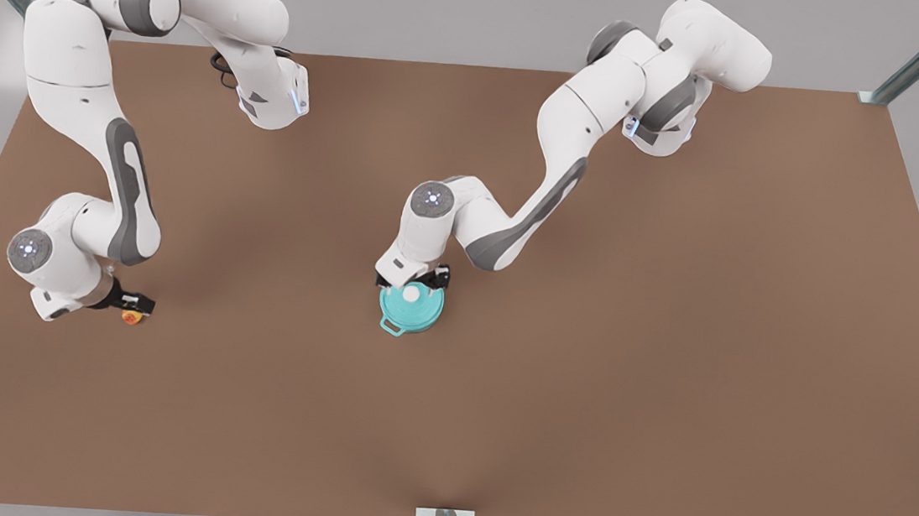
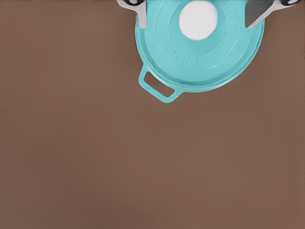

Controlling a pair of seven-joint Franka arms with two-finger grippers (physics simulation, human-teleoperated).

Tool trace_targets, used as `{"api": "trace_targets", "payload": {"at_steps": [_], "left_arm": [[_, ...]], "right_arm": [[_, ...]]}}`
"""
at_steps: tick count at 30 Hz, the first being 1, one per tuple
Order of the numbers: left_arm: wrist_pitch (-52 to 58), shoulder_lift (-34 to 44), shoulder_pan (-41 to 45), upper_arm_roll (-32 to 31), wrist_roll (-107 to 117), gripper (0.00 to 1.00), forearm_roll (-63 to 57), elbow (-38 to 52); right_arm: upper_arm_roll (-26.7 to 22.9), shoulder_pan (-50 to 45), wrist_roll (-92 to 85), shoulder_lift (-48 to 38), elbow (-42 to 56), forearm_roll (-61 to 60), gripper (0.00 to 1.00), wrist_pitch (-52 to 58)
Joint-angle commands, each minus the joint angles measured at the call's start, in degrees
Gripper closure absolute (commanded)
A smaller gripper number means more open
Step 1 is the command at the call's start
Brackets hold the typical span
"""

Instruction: Open the pot lid and put the potato into the pot

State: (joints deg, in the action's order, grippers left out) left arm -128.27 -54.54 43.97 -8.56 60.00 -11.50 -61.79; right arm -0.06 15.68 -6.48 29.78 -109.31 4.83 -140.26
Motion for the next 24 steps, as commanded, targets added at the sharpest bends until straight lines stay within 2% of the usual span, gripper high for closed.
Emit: {"api": "trace_targets", "payload": {"at_steps": [1,20,22,24], "left_arm": [[-0.66,-0.22,-0.03,0.3,7.76,0.0,-2.3,0.01],[-0.92,-1.71,0.94,0.21,8.2,0.0,-3.62,-0.43],[-0.92,-1.89,0.94,0.3,8.2,0.06,-3.62,-0.43],[-0.84,-1.98,0.94,0.21,8.2,0.24,-3.53,-0.43]], "right_arm": [[0.15,0.14,-2.93,0.81,0.77,0.35,0.0,-1.15],[1.56,2.86,-2.93,5.91,1.21,2.9,0.0,-5.02],[1.65,3.13,-2.93,5.99,1.21,2.9,0.0,-5.02],[1.65,3.13,-2.93,6.08,1.21,2.9,0.0,-5.02]]}}
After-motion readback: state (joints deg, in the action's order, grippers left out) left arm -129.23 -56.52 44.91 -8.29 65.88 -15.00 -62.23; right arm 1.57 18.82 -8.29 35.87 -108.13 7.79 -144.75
